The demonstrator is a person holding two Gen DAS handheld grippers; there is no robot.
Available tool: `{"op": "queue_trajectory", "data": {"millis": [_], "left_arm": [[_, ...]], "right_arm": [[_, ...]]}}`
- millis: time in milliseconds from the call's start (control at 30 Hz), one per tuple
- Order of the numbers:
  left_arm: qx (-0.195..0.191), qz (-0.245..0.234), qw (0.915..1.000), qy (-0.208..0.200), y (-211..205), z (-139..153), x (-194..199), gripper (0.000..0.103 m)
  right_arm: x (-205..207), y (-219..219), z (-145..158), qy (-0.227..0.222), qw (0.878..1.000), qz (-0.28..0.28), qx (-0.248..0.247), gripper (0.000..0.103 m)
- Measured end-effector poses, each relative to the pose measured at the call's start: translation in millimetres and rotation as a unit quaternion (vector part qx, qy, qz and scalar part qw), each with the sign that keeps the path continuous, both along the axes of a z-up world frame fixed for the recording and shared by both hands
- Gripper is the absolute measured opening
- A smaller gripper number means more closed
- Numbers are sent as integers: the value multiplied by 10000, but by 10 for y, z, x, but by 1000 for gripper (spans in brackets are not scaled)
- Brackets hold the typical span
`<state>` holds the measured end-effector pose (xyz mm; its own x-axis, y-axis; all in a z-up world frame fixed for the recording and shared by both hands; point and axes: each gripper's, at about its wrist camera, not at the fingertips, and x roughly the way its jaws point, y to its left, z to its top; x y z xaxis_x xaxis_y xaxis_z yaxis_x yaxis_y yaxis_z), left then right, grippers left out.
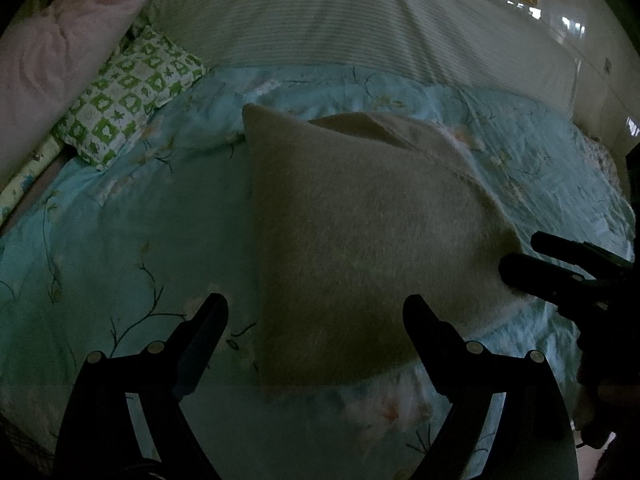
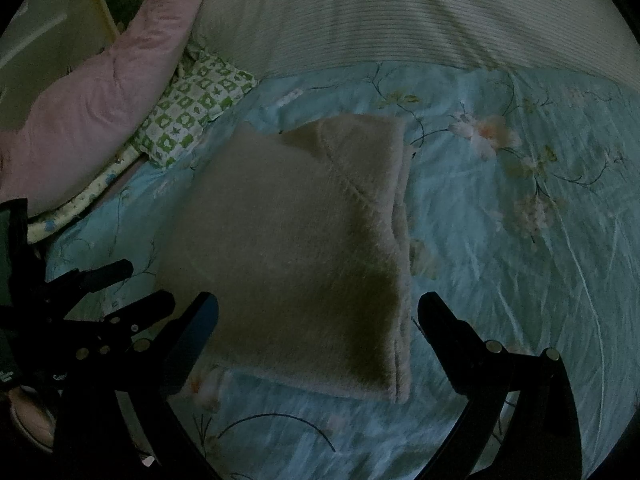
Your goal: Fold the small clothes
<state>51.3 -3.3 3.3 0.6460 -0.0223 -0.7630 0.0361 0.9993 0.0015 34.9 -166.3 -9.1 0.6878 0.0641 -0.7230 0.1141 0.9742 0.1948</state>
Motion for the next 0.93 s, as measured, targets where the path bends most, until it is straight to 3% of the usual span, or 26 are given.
{"op": "queue_trajectory", "data": {"millis": [933], "left_arm": [[40,103,9999,-27,53,37,66,90]], "right_arm": [[55,-117,-10,20,10000,11,76,100]]}}
